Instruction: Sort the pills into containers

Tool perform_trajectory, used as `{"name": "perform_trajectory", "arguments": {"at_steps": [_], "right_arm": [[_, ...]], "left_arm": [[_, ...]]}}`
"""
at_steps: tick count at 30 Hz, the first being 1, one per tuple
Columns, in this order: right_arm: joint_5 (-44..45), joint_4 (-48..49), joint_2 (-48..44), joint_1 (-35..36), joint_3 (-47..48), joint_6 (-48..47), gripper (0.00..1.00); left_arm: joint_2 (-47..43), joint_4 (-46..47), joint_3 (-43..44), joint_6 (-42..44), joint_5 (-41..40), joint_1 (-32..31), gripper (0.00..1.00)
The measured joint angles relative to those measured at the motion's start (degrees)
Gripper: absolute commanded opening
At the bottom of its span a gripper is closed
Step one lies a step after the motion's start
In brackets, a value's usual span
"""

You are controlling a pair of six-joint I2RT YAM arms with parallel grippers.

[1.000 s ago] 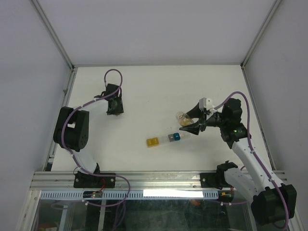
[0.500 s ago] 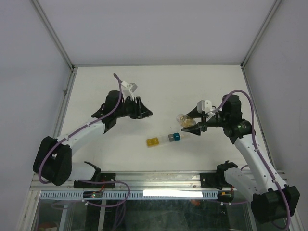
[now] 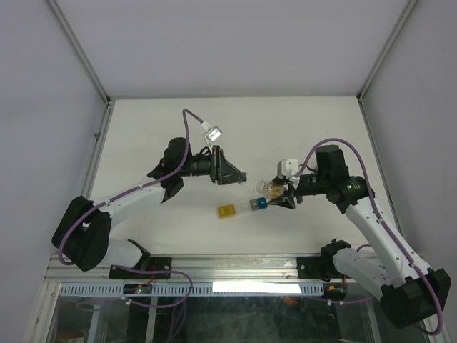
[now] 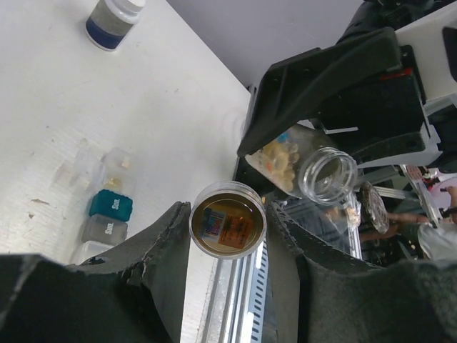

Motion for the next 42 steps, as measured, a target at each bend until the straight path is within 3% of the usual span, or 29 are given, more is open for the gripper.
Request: {"name": "perform_trajectory", "arguments": {"at_steps": [17,42], "right_arm": [[12.5,1.9,3.4,6.3,0.0,3.8,0.00],[15.8,2.6,4.3,6.9,0.0,6.1,0.00]], "left_arm": [[1.4,2.6,1.3,-1.5,0.2,-4.3,0.25],[1.8,2.9,1.3,-2.1,-5.8,-7.9,0.24]]}}
